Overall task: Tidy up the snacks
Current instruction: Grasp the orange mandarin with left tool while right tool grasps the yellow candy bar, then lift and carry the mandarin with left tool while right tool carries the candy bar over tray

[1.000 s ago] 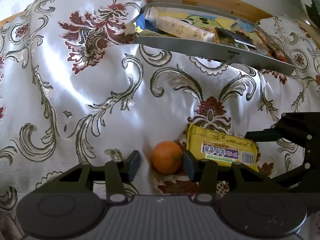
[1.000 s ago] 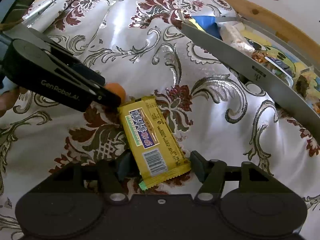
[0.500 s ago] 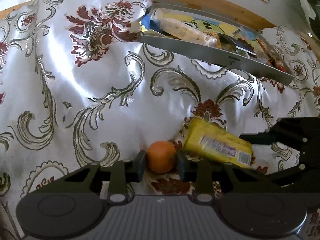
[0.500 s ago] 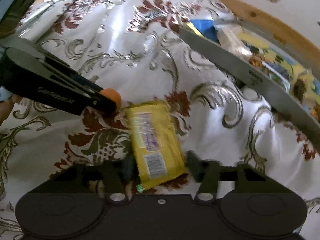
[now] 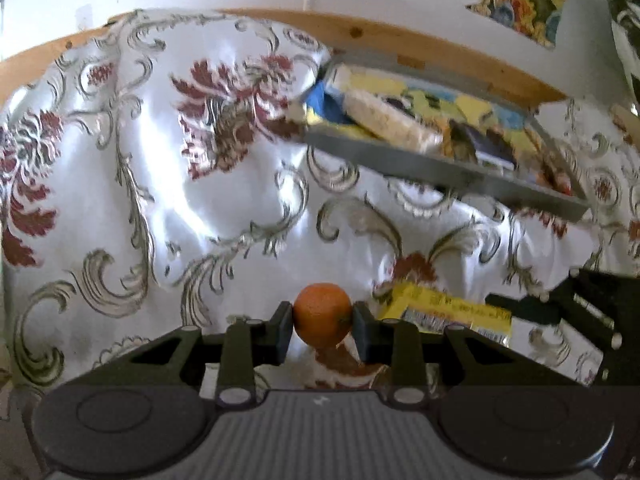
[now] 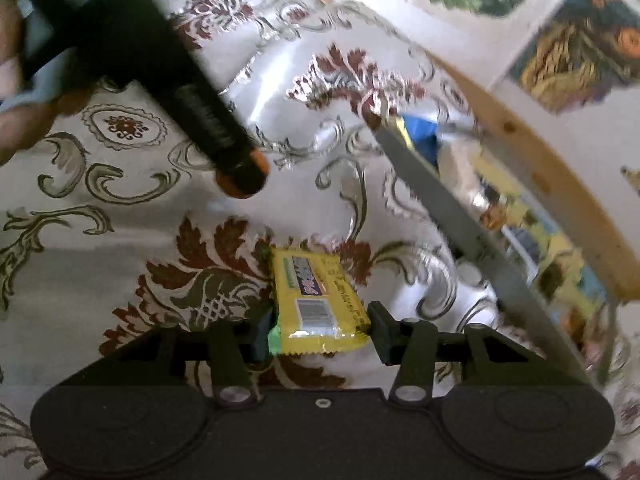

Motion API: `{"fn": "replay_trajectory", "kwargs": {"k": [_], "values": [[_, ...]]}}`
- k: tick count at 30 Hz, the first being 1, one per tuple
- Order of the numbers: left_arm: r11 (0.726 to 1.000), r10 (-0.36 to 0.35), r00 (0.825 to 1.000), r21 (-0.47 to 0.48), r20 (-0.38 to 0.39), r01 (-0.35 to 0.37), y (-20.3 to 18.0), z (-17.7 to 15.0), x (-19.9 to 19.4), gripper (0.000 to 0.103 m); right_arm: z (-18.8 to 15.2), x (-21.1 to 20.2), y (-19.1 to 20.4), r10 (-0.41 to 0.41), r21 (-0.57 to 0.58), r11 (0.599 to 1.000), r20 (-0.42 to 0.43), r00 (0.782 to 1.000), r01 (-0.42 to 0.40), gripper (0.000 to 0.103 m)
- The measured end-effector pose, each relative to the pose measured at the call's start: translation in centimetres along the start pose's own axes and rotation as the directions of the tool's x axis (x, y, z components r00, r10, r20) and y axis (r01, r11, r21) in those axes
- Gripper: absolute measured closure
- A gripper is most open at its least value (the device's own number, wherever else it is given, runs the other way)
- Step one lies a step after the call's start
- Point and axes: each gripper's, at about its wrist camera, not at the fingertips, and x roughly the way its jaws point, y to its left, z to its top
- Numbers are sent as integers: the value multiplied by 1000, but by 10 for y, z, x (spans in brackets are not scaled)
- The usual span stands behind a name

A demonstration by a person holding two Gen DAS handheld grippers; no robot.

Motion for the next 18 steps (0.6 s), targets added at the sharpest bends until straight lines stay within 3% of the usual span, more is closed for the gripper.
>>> {"fn": "replay_trajectory", "kwargs": {"k": [7,9,11,14,18], "values": [[1000,11,999,-11,30,-11,-7,9,-12,69,2,-9,2,-48,-46,998,26,998,49,55],[1000,11,999,-10,31,-11,-10,10,-13,69,2,-12,3,-65,-46,997,30,997,66,89],[1000,13,999,-8,35,-13,-12,10,-15,69,2,-12,1,-90,-29,995,39,995,91,91],[1000,10,999,-13,34,-9,-14,11,-16,69,0,-8,-2,-63,-5,998,27,998,63,92],[1000,7,999,-12,37,-7,-16,11,-17,69,-1,-7,5,-82,-49,995,33,996,83,92]]}}
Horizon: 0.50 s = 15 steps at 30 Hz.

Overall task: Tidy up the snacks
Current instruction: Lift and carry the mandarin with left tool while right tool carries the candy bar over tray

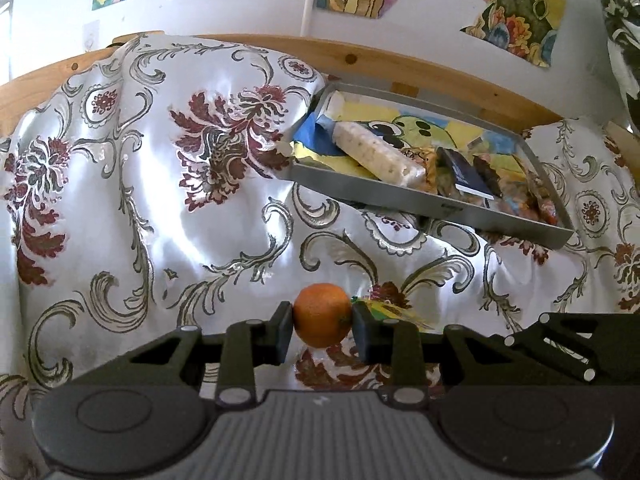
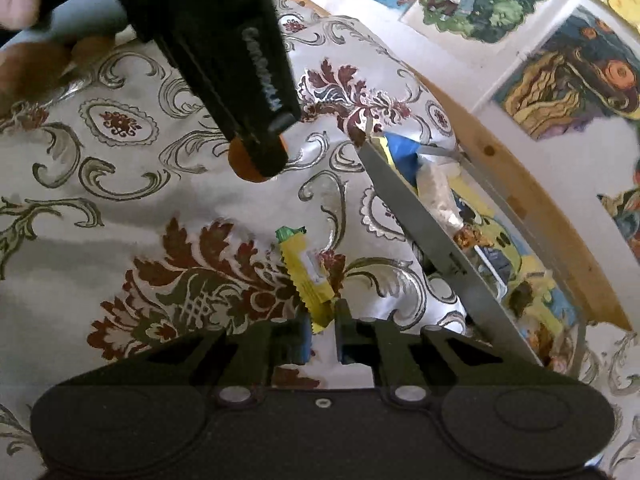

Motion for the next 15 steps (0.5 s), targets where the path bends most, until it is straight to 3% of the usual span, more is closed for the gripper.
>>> {"fn": "replay_trajectory", "kwargs": {"k": [9,15], "values": [[999,4,999,-41,41,-3,4,11,-3,68,4,-9,-11,-60,75,996,75,995,54,92],[999,6,996,-46,84,-2,3,26,-8,68,8,-22,-15,-140,99,987,152,979,126,92]]}}
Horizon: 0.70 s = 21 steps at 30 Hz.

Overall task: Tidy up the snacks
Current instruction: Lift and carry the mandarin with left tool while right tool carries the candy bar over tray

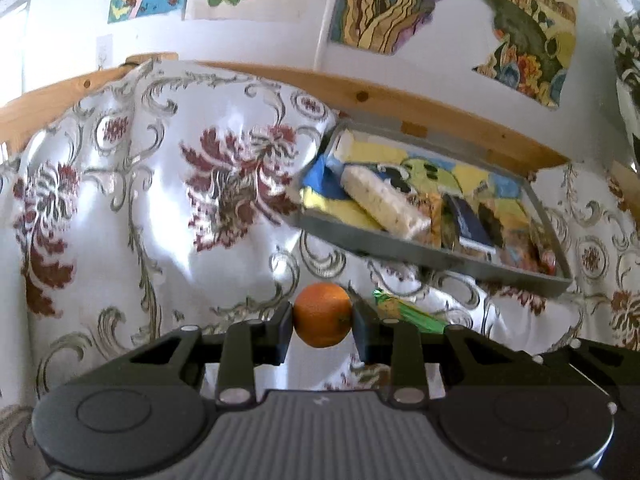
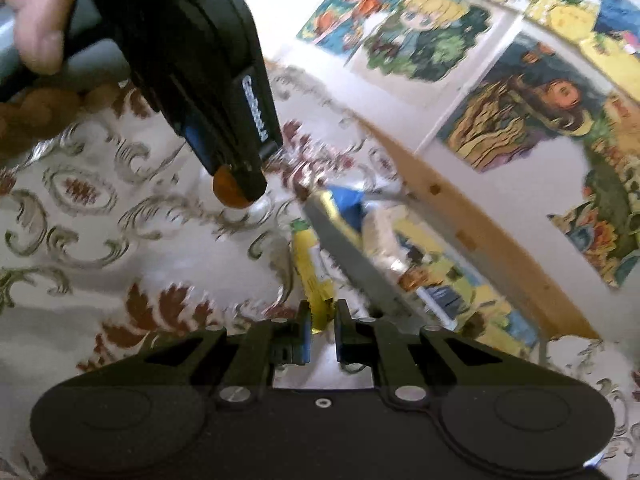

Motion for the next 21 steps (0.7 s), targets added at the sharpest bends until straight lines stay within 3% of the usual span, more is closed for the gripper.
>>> {"fn": "replay_trajectory", "kwargs": {"k": [13,21], "values": [[999,-16,996,30,86,13,-22,51,6,68,7,-10,-23,-101,108,990,108,989,90,92],[999,-22,995,36,94,19,-31,65,19,68,8,-7,-42,-235,177,962,154,960,207,92]]}}
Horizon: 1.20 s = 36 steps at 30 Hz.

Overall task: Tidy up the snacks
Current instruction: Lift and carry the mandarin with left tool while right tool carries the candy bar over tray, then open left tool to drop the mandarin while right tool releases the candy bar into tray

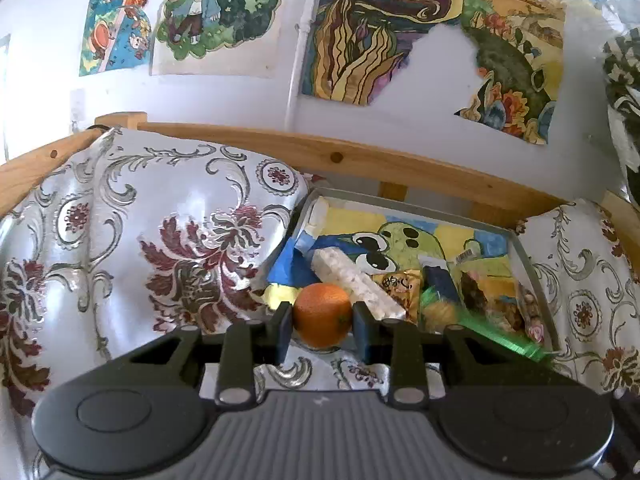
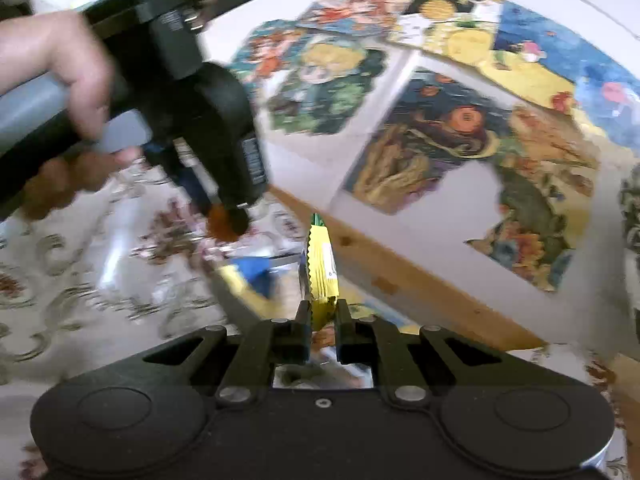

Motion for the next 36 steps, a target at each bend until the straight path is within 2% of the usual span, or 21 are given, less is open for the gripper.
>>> {"fn": "replay_trajectory", "kwargs": {"k": [8,13,18,22,29,36], "values": [[1000,-22,1000,-4,-1,22,-20,14,38,68,-6,50,-55,-106,183,977,-38,994,112,92],[999,-50,999,-6,-2,50,-41,21,72,68,-19,70,-80,-126,278,950,-85,988,145,92],[996,-86,996,20,-12,87,-65,23,98,68,-26,88,-100,-77,421,900,-104,992,114,92],[993,-106,994,52,-25,107,-80,22,114,68,-34,103,-118,24,588,807,-122,992,53,92],[993,-104,993,55,-52,107,-91,17,139,68,-50,117,-138,29,655,749,-183,983,100,90],[994,-89,993,48,-78,93,-95,11,154,68,-62,124,-142,3,643,751,-235,972,153,83]]}}
